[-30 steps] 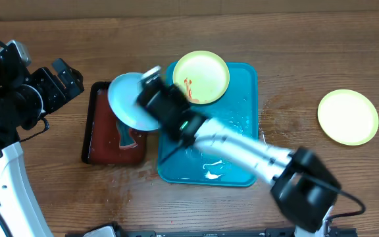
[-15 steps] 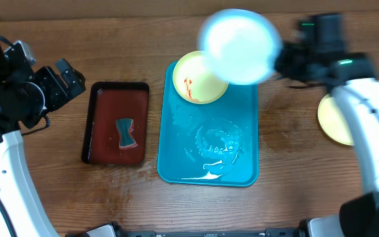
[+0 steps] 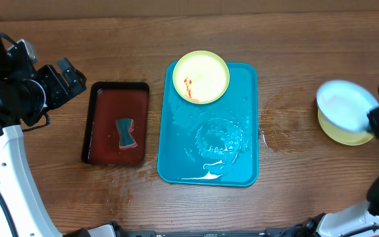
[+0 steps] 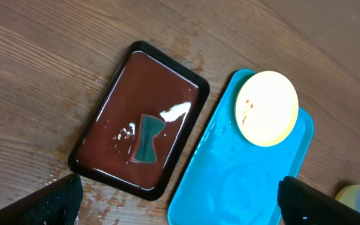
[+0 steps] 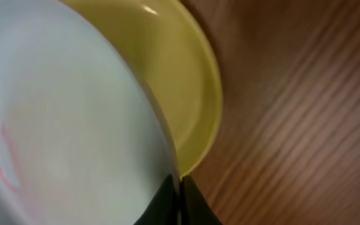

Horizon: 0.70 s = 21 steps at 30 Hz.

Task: Clean dirty plates on tray and stack at the side
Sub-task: 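Carry the white plate right and set it on the yellow plate, then move the right gripper to the remaining yellow plate rim on the teal tray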

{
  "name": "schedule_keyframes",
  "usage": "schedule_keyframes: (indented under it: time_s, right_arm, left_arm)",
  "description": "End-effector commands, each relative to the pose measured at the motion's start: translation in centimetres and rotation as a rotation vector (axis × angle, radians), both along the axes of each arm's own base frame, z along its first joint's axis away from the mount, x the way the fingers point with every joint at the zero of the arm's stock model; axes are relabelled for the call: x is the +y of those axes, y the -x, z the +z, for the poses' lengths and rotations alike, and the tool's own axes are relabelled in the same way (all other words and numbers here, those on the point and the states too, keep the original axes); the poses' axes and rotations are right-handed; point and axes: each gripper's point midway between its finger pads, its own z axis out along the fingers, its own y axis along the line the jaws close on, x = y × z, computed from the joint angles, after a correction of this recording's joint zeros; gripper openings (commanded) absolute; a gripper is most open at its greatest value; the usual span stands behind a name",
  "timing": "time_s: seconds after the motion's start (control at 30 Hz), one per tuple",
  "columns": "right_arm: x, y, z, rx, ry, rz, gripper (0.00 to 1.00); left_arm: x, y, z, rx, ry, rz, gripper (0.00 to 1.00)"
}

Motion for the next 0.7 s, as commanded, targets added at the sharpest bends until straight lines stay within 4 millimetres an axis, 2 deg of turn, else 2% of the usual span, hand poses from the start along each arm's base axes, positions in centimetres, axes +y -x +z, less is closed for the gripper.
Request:
schedule_keyframes:
  time_s: [0.0, 0.03, 0.1, 0.17, 0.3, 0.33, 0.4, 0.47, 0.57, 0.63, 0.67]
  right_arm:
    - [-0.3, 1.0, -0.8, 0.009, -0.009, -0.015, 0.2]
    - [-0.3, 0.7, -0.8, -0.005, -0.011, -0.014, 0.38]
    - [0.8, -0.8, 0.2, -0.092, -0.061, 0.046, 0.48]
    - [3.5, -3.5, 2.5, -0.244, -0.132, 0.178, 0.61]
    - [10.0, -7.6, 7.8, -0.494, -0.163, 0.491, 0.6]
    - [12.3, -8.4, 9.0, -0.537, -0.149, 0.585, 0.59]
    - [16.3, -9.5, 10.2, -0.576, -0.12, 0.728, 0.59]
    - [20.4, -10.5, 10.5, -0.593, -0.09, 0.859, 0.56]
    - [25.5, -12.2, 9.4, -0.565, 0.043, 1.032, 0.57]
    - [27.9, -13.4, 8.4, -0.54, 0.174, 1.108, 0.58]
    - [29.2, -14.1, 7.9, -0.536, 0.24, 1.142, 0.59]
  left_arm:
    - [0.2, -0.1, 0.1, -0.009, -0.019, -0.024, 1.0]
    - [0.2, -0.1, 0.2, -0.009, -0.019, -0.024, 1.0]
    - [0.2, -0.2, 0.2, -0.012, -0.019, -0.024, 1.0]
    - [0.2, -0.2, 0.2, -0.014, -0.02, -0.024, 1.0]
    - [0.2, -0.3, 0.1, -0.011, -0.019, -0.024, 1.0]
    - [0.2, -0.3, 0.1, -0.01, -0.019, -0.025, 1.0]
    - [0.2, -0.4, 0.0, -0.007, -0.018, -0.025, 1.0]
    - [0.2, -0.4, -0.1, -0.002, -0.017, -0.029, 1.0]
    - [0.0, -0.5, -0.5, 0.01, -0.033, -0.059, 1.0]
    - [0.9, -0.4, -1.0, 0.042, -0.071, -0.033, 1.0]
    - [1.9, -0.3, -1.4, 0.069, -0.116, 0.003, 0.99]
